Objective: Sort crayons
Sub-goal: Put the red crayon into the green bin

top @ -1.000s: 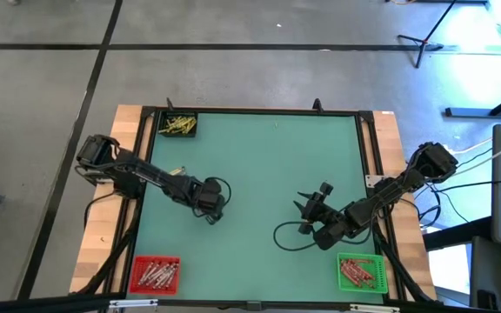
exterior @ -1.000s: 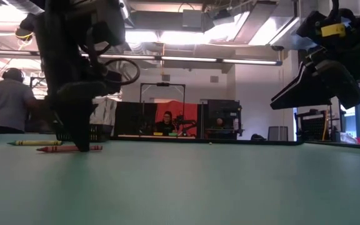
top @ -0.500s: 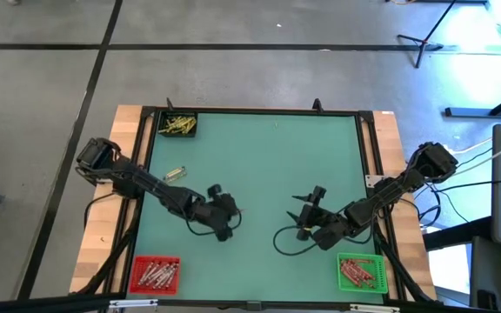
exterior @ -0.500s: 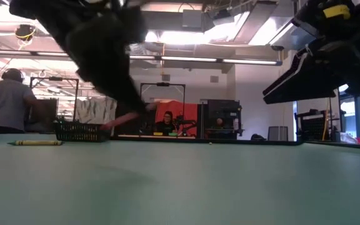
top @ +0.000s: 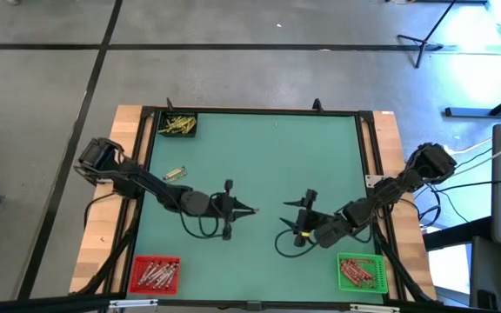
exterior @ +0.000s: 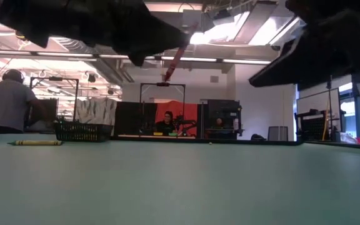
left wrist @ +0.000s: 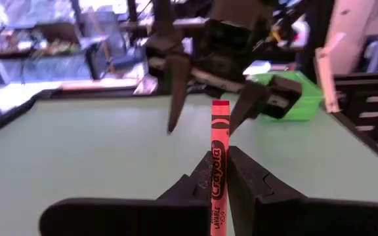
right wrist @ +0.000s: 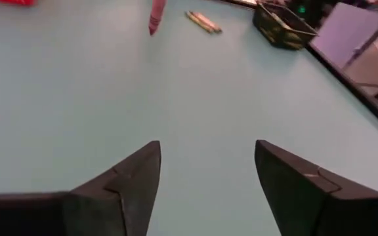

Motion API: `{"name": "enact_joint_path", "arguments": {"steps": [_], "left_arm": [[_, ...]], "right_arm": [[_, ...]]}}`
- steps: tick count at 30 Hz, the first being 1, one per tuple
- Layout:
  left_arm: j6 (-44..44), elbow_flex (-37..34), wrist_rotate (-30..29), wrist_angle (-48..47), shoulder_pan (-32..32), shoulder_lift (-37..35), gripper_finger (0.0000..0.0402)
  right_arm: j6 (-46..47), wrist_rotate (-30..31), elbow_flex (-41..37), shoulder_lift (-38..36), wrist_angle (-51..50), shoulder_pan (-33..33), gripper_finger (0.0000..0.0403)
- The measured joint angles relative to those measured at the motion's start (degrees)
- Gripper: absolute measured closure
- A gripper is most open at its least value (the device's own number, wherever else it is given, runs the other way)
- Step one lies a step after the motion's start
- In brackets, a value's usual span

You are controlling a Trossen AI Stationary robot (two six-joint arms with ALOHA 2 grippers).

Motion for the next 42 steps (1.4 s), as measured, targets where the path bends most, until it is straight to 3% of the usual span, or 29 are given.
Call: {"name": "enact_joint_path", "arguments": {"steps": [12,24,28,35,37,42], "left_arm": [[2.01,-0.25,1.97,17.42,-0.28,10.64,0.0391],[1.78,1.49,1.83,19.23,-1.11,11.40,0.0391],[3.57,1.58,1.82,19.13,-1.92,11.40,0.0391],[4.53,1.60,2.30,18.82,-2.01,11.38,0.0391],[4.57,1.60,2.33,18.41,-2.05,11.38,0.0391],[4.42,1.60,2.35,18.09,-2.01,11.38,0.0383]], "right_arm": [[-8.53,-23.14,0.28,10.00,28.11,-7.59,0.0160],[-14.63,-20.70,9.49,17.00,30.47,-9.14,0.0170],[-16.17,-20.70,10.63,17.15,28.56,-9.01,0.0228],[-16.15,-20.69,10.64,17.15,27.04,-9.01,0.0381],[-16.15,-20.75,10.64,17.15,26.60,-8.99,0.0388],[-16.14,-20.68,10.64,16.69,24.86,-8.97,0.0360]]}}
